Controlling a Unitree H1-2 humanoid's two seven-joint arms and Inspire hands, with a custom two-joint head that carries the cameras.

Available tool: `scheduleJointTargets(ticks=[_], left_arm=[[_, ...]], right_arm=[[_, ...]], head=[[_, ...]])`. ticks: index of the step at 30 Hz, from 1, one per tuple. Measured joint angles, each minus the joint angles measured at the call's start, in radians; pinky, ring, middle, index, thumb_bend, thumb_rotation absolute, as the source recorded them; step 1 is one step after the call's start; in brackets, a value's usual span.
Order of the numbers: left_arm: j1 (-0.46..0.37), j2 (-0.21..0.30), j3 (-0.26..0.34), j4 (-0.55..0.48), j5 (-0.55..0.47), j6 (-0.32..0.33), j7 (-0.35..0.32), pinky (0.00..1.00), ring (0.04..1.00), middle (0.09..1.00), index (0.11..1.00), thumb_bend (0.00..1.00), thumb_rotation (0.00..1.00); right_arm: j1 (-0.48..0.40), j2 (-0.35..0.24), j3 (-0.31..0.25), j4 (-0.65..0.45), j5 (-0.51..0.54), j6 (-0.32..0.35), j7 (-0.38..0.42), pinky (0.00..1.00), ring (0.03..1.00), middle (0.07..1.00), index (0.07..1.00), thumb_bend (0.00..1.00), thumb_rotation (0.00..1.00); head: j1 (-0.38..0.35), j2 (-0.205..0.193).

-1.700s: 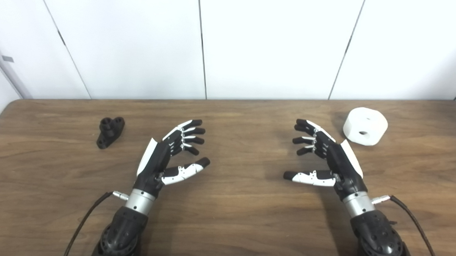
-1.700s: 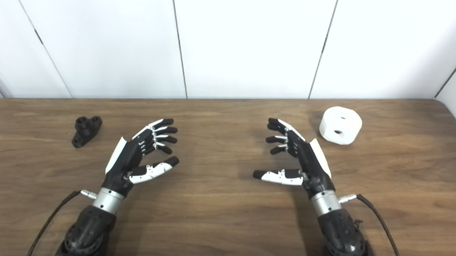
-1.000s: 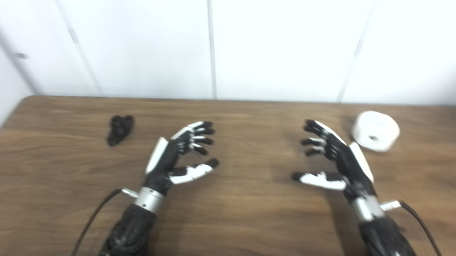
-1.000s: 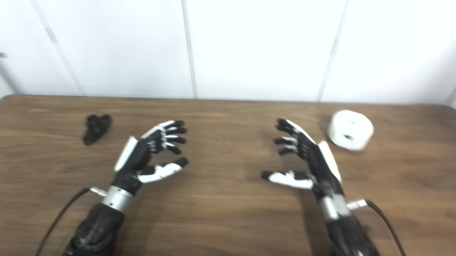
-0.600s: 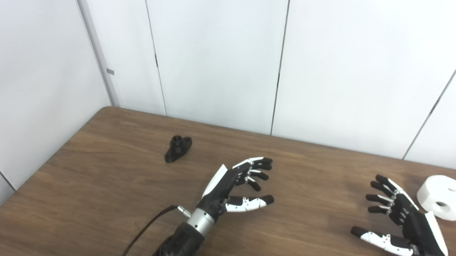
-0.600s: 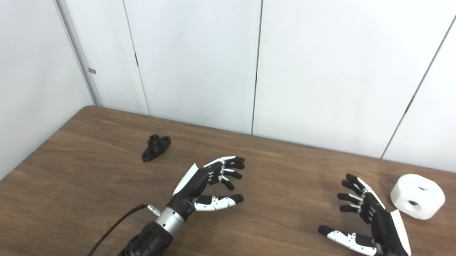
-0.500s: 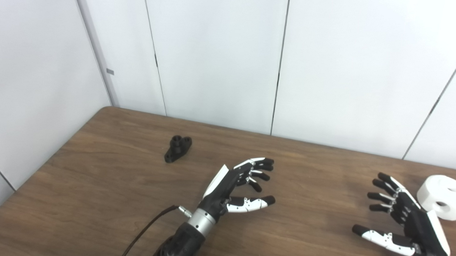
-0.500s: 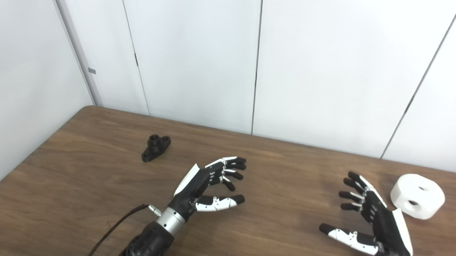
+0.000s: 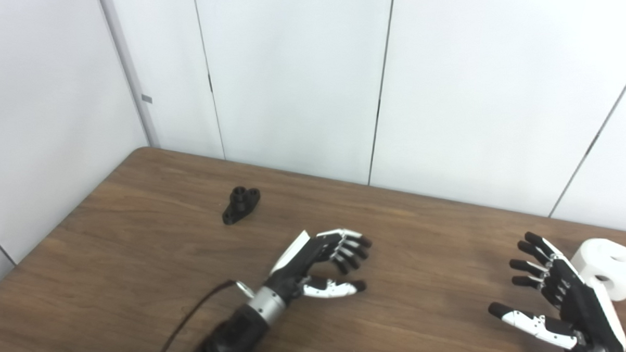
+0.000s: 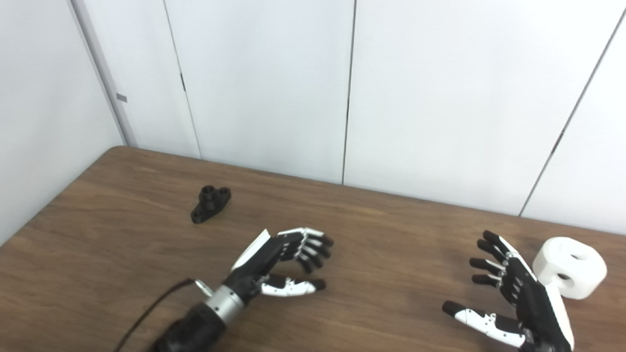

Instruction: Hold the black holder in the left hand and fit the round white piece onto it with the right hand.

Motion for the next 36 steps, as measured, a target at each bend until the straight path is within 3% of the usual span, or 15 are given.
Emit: scheduleJointTargets(ticks=[4,14,19,25,30,33,36], left_arm=[[-0.033,0.078,0.024,-0.051,0.010,0.099,-0.024,0.58,0.675,0.713,0.713,0.70,0.07],[-0.070,0.128,0.114,-0.076,0.029,0.167,0.003,0.56,0.659,0.711,0.706,0.68,0.06],[-0.076,0.162,0.162,-0.097,0.074,0.173,0.059,0.57,0.664,0.702,0.703,0.68,0.08],[-0.086,0.163,0.217,-0.097,0.135,0.200,0.146,0.59,0.705,0.728,0.711,0.72,0.13],[-0.087,0.139,0.247,-0.095,0.179,0.214,0.250,0.66,0.766,0.801,0.746,0.71,0.13],[-0.088,0.134,0.248,-0.079,0.224,0.212,0.312,0.75,0.861,0.861,0.775,0.70,0.14],[-0.089,0.134,0.240,-0.074,0.293,0.222,0.351,0.76,0.923,0.925,0.782,0.77,0.21]], right_arm=[[-0.001,-0.001,0.000,-0.004,-0.001,0.010,0.000,0.65,0.753,0.861,0.877,0.61,0.00],[-0.012,-0.001,-0.009,-0.008,0.002,0.033,0.000,0.62,0.734,0.861,0.871,0.61,0.00],[-0.012,-0.001,-0.012,-0.010,-0.002,0.033,-0.001,0.63,0.740,0.860,0.872,0.60,0.00],[-0.012,-0.001,-0.012,-0.010,-0.002,0.033,0.000,0.64,0.750,0.869,0.881,0.59,0.00],[-0.011,-0.001,-0.012,-0.012,-0.002,0.034,0.000,0.63,0.738,0.864,0.878,0.60,0.00],[-0.011,-0.001,-0.012,-0.012,-0.002,0.034,0.000,0.62,0.733,0.865,0.875,0.60,0.00],[-0.010,-0.001,-0.014,-0.020,-0.002,0.038,0.000,0.62,0.737,0.866,0.876,0.59,0.00]], head=[[0.000,0.003],[0.005,0.000],[0.012,0.005],[0.009,0.008],[0.012,0.011],[0.011,0.014],[0.012,0.014]])
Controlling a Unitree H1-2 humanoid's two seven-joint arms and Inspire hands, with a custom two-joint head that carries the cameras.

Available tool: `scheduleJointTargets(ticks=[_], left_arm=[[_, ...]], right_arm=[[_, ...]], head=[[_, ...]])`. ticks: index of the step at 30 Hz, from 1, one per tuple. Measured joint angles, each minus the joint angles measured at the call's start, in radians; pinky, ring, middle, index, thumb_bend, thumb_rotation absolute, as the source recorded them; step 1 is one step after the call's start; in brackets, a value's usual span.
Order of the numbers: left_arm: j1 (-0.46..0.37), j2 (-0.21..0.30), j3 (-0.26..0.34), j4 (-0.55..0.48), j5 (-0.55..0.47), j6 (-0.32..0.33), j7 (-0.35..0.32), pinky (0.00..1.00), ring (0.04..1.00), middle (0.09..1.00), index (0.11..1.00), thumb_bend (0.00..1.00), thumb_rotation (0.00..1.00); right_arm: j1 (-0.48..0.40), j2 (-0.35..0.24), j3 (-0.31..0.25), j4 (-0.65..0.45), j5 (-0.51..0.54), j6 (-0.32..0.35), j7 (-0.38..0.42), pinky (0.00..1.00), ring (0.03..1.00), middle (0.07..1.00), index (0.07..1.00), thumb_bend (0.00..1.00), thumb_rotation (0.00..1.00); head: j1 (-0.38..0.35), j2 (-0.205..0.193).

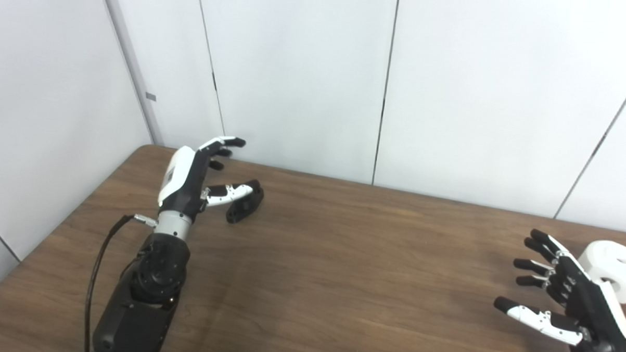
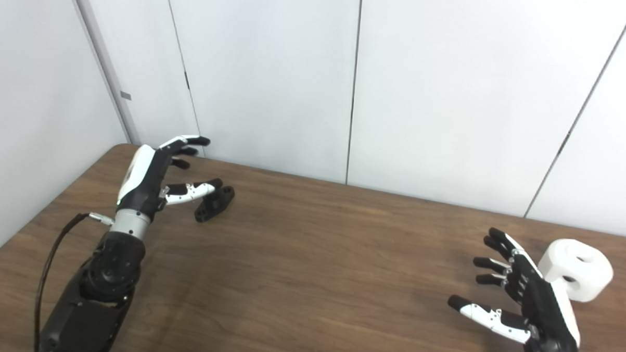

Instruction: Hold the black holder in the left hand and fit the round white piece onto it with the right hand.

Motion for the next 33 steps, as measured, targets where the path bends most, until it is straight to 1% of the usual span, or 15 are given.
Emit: scheduleJointTargets(ticks=[2,4,5,7,8,9,11,13,15,18,24,30,33], left_arm=[[-0.005,-0.001,-0.006,0.005,0.039,0.021,0.028,0.74,0.941,0.948,0.783,0.82,0.24],[-0.018,-0.006,-0.006,0.026,0.068,0.049,0.053,0.76,0.965,0.966,0.779,0.87,0.30],[-0.021,-0.009,-0.008,0.033,0.080,0.068,0.065,0.83,0.979,0.974,0.756,0.89,0.33],[-0.024,-0.013,-0.014,0.048,0.108,0.104,0.077,0.94,0.994,0.984,0.713,0.91,0.35],[-0.027,-0.015,-0.019,0.058,0.119,0.123,0.083,0.98,0.998,0.987,0.691,0.92,0.36],[-0.029,-0.018,-0.025,0.067,0.133,0.145,0.090,0.99,0.999,0.992,0.683,0.92,0.38],[-0.034,-0.024,-0.043,0.090,0.170,0.184,0.110,1.00,1.000,0.998,0.686,0.94,0.40],[-0.039,-0.029,-0.060,0.111,0.200,0.210,0.124,1.00,1.000,1.000,0.727,0.98,0.43],[-0.048,-0.033,-0.078,0.141,0.225,0.234,0.142,1.00,1.000,1.000,0.742,0.99,0.44],[-0.059,-0.033,-0.094,0.172,0.235,0.266,0.146,1.00,1.000,1.000,0.764,1.00,0.47],[-0.078,-0.033,-0.113,0.241,0.233,0.296,0.149,1.00,1.000,1.000,0.772,1.00,0.49],[-0.080,-0.033,-0.145,0.267,0.235,0.339,0.149,1.00,1.000,1.000,0.774,1.00,0.51],[-0.084,-0.032,-0.163,0.303,0.238,0.341,0.157,1.00,1.000,1.000,0.773,1.00,0.52]], right_arm=[[0.000,0.000,0.000,-0.011,0.000,0.000,0.000,0.62,0.736,0.865,0.875,0.59,0.00],[0.000,0.000,0.000,-0.012,0.001,0.000,0.000,0.62,0.737,0.864,0.874,0.58,0.00],[0.001,0.000,0.000,-0.012,0.003,0.000,0.001,0.62,0.739,0.863,0.874,0.58,0.00],[0.003,0.000,0.000,-0.012,0.005,0.000,0.002,0.62,0.741,0.863,0.873,0.58,0.00],[0.004,0.000,0.000,-0.012,0.005,0.001,0.002,0.62,0.742,0.863,0.871,0.58,0.00],[0.004,0.000,0.000,-0.012,0.005,0.001,0.003,0.61,0.744,0.866,0.870,0.58,0.00],[0.004,-0.002,0.000,-0.012,0.005,0.002,0.005,0.61,0.746,0.871,0.872,0.58,0.00],[0.005,-0.005,-0.001,-0.013,0.007,0.006,0.007,0.61,0.744,0.873,0.873,0.59,0.00],[0.005,-0.010,-0.002,-0.013,0.009,0.009,0.007,0.62,0.745,0.874,0.873,0.59,0.00],[0.006,-0.015,-0.008,-0.016,0.013,0.010,0.007,0.63,0.748,0.874,0.878,0.58,0.00],[0.009,-0.019,-0.009,-0.027,0.020,0.015,0.008,0.62,0.741,0.873,0.872,0.58,0.00],[0.010,-0.019,-0.009,-0.038,0.021,0.031,0.008,0.60,0.729,0.871,0.868,0.59,0.00],[0.010,-0.019,-0.009,-0.053,0.021,0.035,0.008,0.61,0.732,0.874,0.874,0.58,0.00]], head=[[0.002,0.002],[0.003,0.008],[0.002,0.006],[0.002,0.006],[0.003,0.008],[0.003,0.009],[0.003,0.011],[0.002,0.012],[0.002,0.012],[0.003,0.018],[0.002,0.025],[0.000,0.029],[0.000,0.031]])
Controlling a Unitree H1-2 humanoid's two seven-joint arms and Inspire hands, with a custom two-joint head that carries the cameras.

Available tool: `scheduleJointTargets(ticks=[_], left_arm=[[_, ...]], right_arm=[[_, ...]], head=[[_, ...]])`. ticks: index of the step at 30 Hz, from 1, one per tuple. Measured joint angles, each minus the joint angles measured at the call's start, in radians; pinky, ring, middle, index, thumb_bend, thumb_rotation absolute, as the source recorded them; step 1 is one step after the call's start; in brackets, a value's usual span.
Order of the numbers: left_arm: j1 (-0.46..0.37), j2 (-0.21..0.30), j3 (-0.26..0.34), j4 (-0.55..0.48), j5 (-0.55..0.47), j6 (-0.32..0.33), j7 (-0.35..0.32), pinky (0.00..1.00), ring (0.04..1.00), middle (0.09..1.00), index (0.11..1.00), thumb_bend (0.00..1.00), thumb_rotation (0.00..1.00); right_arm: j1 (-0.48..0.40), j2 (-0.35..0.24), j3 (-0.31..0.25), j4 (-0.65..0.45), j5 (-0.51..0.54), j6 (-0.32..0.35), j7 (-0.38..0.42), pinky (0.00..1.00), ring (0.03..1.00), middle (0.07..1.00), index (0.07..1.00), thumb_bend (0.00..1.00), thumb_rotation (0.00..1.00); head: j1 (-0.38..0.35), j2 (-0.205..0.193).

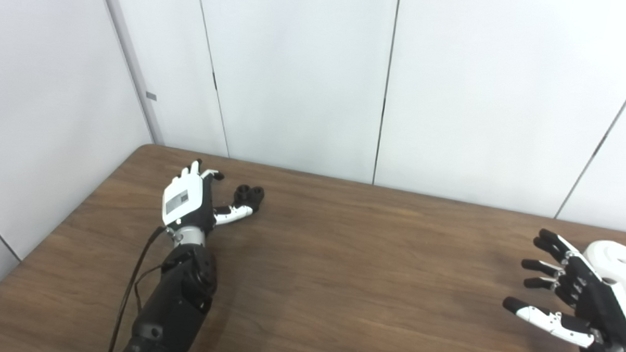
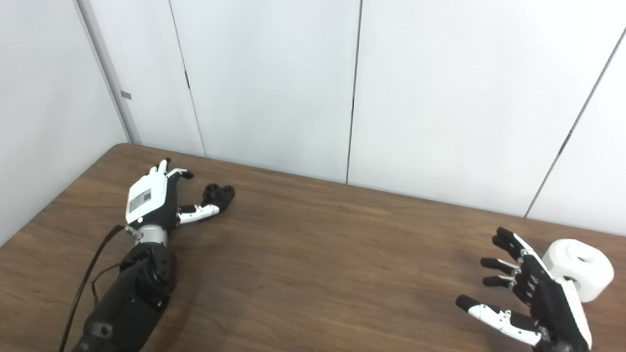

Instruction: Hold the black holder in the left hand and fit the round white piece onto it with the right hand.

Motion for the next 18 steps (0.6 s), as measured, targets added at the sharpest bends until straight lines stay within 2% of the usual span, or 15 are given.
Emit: scheduleJointTargets(ticks=[8,14,18], left_arm=[[-0.002,0.000,-0.033,0.052,0.000,0.009,0.005,0.94,1.000,1.000,0.769,1.00,0.51],[-0.016,0.000,-0.034,0.117,-0.021,-0.007,0.055,0.96,1.000,1.000,0.731,1.00,0.45],[-0.034,-0.001,-0.034,0.164,-0.045,-0.042,0.094,0.93,1.000,1.000,0.700,0.91,0.44]], right_arm=[[0.006,0.000,-0.001,-0.008,0.001,0.019,0.000,0.61,0.737,0.877,0.872,0.58,0.00],[0.015,-0.002,-0.001,-0.021,0.001,0.020,0.000,0.61,0.736,0.875,0.875,0.58,0.00],[0.015,-0.002,-0.001,-0.030,0.000,0.035,0.000,0.61,0.739,0.874,0.876,0.57,0.00]], head=[[-0.005,0.005],[-0.006,0.011],[-0.009,0.015]])
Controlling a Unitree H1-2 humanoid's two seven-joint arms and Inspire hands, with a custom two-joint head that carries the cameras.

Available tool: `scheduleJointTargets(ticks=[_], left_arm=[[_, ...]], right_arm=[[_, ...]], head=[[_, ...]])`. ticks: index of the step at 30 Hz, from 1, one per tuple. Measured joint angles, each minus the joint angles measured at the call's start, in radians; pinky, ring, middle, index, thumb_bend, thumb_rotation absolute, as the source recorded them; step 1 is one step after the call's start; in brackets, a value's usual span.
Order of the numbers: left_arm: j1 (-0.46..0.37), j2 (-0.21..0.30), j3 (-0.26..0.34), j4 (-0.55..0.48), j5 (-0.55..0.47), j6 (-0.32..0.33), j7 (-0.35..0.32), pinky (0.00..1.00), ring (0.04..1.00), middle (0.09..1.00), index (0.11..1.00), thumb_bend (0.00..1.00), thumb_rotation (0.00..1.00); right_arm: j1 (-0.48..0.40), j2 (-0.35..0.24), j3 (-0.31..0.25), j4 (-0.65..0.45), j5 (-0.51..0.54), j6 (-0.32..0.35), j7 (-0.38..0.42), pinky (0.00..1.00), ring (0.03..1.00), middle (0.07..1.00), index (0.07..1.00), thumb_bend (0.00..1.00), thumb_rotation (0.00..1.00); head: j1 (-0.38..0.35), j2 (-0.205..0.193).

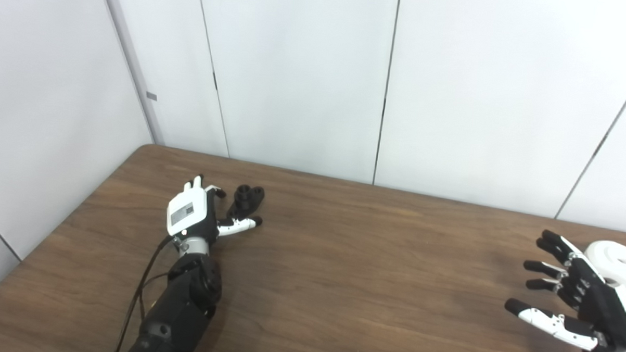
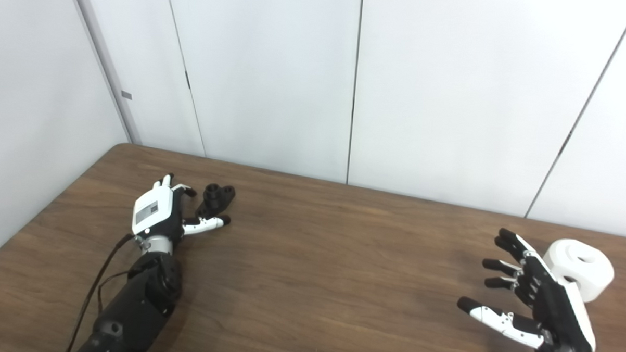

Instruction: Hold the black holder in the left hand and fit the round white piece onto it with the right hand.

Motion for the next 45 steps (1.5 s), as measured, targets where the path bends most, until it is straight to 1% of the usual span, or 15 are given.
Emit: scheduleJointTargets(ticks=[2,4,7,9,14,18,23,25,26,27,28,29,30,36,45], left_arm=[[-0.011,-0.001,0.000,0.030,-0.007,-0.017,0.025,0.90,1.000,0.988,0.692,0.88,0.44],[-0.025,-0.004,-0.001,0.067,-0.013,-0.035,0.054,0.87,0.993,0.970,0.673,0.85,0.41],[-0.039,-0.010,0.001,0.112,-0.021,-0.071,0.099,0.87,0.984,0.956,0.633,0.82,0.36],[-0.050,-0.010,0.001,0.130,-0.041,-0.100,0.115,0.86,0.977,0.944,0.614,0.81,0.33],[-0.062,-0.011,0.001,0.154,-0.070,-0.149,0.128,0.86,0.968,0.927,0.620,0.80,0.28],[-0.063,-0.012,-0.006,0.154,-0.081,-0.149,0.130,0.82,0.948,0.921,0.627,0.81,0.30],[-0.064,-0.012,-0.018,0.153,-0.081,-0.147,0.134,0.81,0.945,0.919,0.629,0.82,0.27],[-0.064,-0.012,-0.023,0.153,-0.081,-0.146,0.132,0.79,0.938,0.908,0.615,0.84,0.23],[-0.064,-0.012,-0.024,0.152,-0.081,-0.145,0.132,0.81,0.941,0.902,0.579,0.84,0.17],[-0.064,-0.012,-0.028,0.152,-0.081,-0.144,0.130,0.82,0.937,0.889,0.533,0.69,0.12],[-0.065,-0.012,-0.033,0.152,-0.081,-0.143,0.127,0.82,0.930,0.876,0.508,0.61,0.09],[-0.065,-0.010,-0.040,0.152,-0.080,-0.140,0.124,0.81,0.916,0.856,0.491,0.56,0.07],[-0.066,-0.008,-0.050,0.152,-0.078,-0.136,0.123,0.80,0.909,0.846,0.485,0.54,0.06],[-0.067,0.011,-0.097,0.151,-0.068,-0.107,0.121,0.83,0.900,0.833,0.478,0.52,0.06],[-0.064,0.023,-0.124,0.138,-0.064,-0.078,0.117,0.84,0.893,0.819,0.479,0.52,0.06]], right_arm=[[0.000,0.000,0.000,-0.001,0.000,0.002,0.000,0.61,0.737,0.874,0.879,0.57,0.00],[0.001,0.000,0.000,-0.002,-0.001,0.003,0.000,0.61,0.740,0.875,0.879,0.57,0.00],[0.004,0.000,0.000,-0.007,-0.001,0.003,0.000,0.61,0.738,0.872,0.879,0.57,0.00],[0.004,0.000,0.000,-0.007,0.000,0.003,0.000,0.60,0.737,0.873,0.878,0.57,0.00],[0.008,-0.001,0.000,-0.017,-0.002,0.005,0.000,0.60,0.735,0.871,0.874,0.57,0.00],[0.009,-0.001,-0.001,-0.040,-0.002,0.012,0.000,0.60,0.734,0.875,0.877,0.57,0.00],[0.010,-0.001,-0.001,-0.040,-0.001,0.028,0.000,0.60,0.736,0.880,0.879,0.56,0.00],[0.010,-0.001,-0.001,-0.041,-0.002,0.031,0.000,0.60,0.735,0.876,0.877,0.57,0.00],[0.010,-0.001,-0.001,-0.041,-0.003,0.031,0.000,0.59,0.732,0.872,0.872,0.57,0.00],[0.010,-0.001,-0.001,-0.041,-0.005,0.031,0.000,0.59,0.730,0.869,0.870,0.57,0.00],[0.010,-0.001,-0.001,-0.041,-0.007,0.031,0.000,0.59,0.728,0.868,0.870,0.57,0.00],[0.010,-0.002,-0.001,-0.041,-0.009,0.031,0.000,0.59,0.728,0.869,0.871,0.57,0.00],[0.010,-0.002,-0.001,-0.041,-0.011,0.031,0.000,0.59,0.728,0.869,0.872,0.57,0.00],[0.010,-0.002,-0.002,-0.041,-0.011,0.031,0.000,0.57,0.716,0.862,0.867,0.56,0.00],[0.009,-0.003,-0.003,-0.038,-0.017,0.031,0.000,0.60,0.723,0.864,0.871,0.56,0.00]], head=[[-0.003,0.003],[-0.005,0.006],[-0.008,0.006],[-0.009,0.011],[-0.012,0.017],[-0.014,0.020],[-0.017,0.032],[-0.017,0.032],[-0.017,0.032],[-0.017,0.034],[-0.017,0.034],[-0.020,0.035],[-0.020,0.035],[-0.015,0.035],[-0.015,0.038]])
